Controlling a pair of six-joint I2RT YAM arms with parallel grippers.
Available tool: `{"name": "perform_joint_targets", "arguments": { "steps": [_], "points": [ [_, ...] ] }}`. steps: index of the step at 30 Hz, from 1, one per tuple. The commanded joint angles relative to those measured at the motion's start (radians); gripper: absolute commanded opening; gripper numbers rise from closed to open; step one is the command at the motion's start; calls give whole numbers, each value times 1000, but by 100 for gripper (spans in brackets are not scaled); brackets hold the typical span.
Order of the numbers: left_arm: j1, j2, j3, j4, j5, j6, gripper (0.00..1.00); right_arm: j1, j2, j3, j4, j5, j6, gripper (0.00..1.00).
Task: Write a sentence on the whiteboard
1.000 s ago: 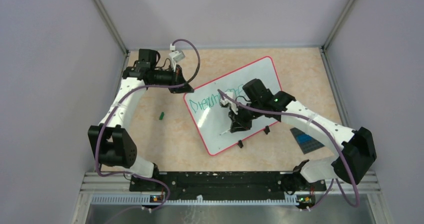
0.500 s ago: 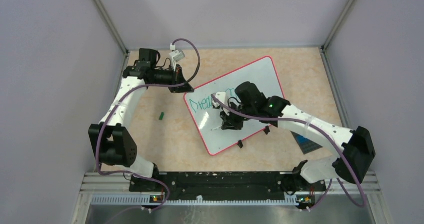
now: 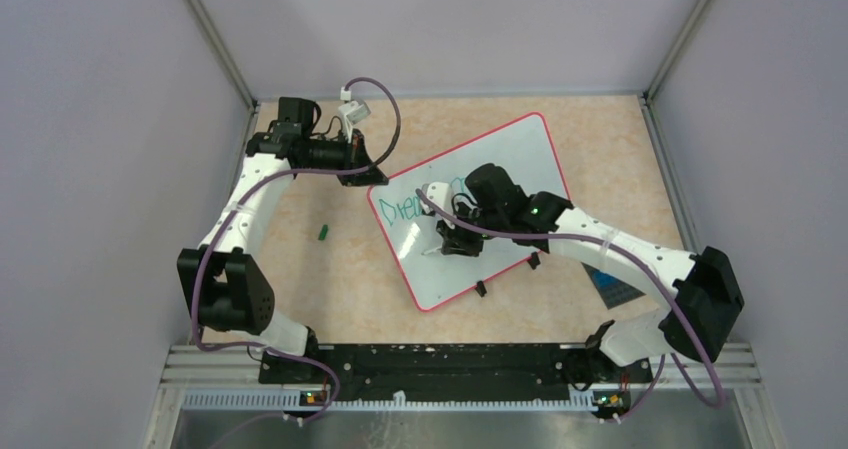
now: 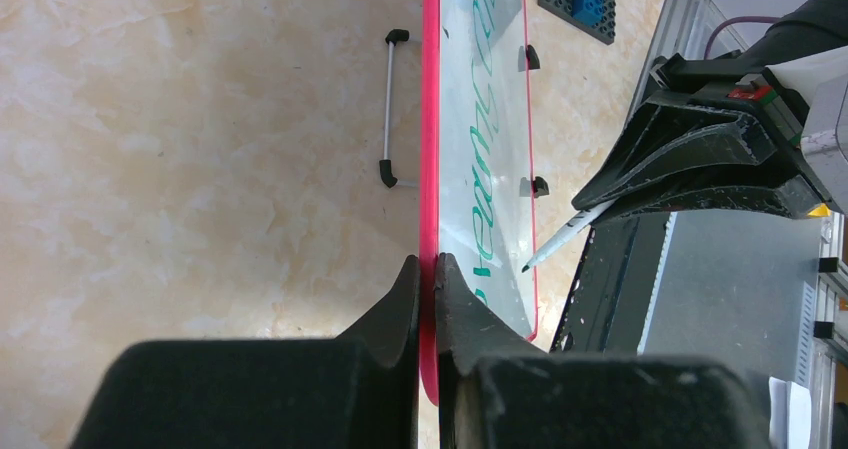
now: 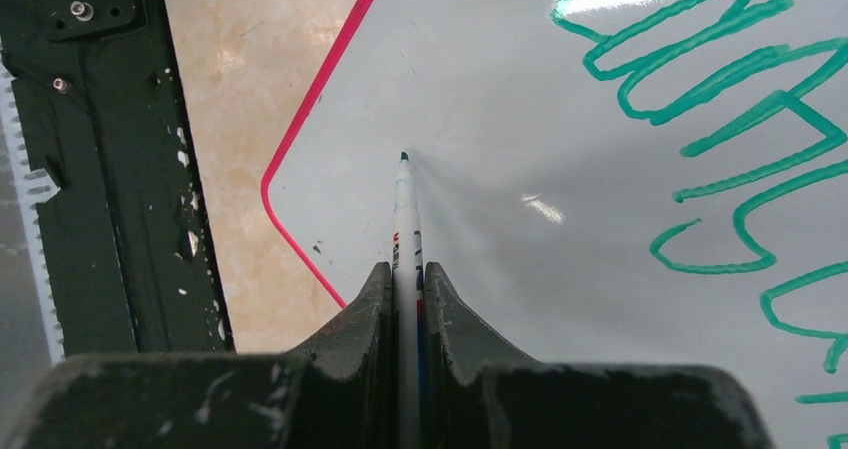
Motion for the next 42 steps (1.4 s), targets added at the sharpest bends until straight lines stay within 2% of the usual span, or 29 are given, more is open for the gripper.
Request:
{"name": "perform_joint_targets", "arguments": {
  "steps": [1, 22, 42],
  "points": [
    [-35, 14, -23, -51, -40, 27, 0, 14, 10, -10, 15, 30, -22, 0],
    [-35, 11, -30, -49, -49, 28, 0, -63, 6, 34, 28, 99, 3, 0],
    [-35, 6, -38, -48, -53, 33, 0, -48, -20, -57, -29, 51, -41, 0]
  ]
}}
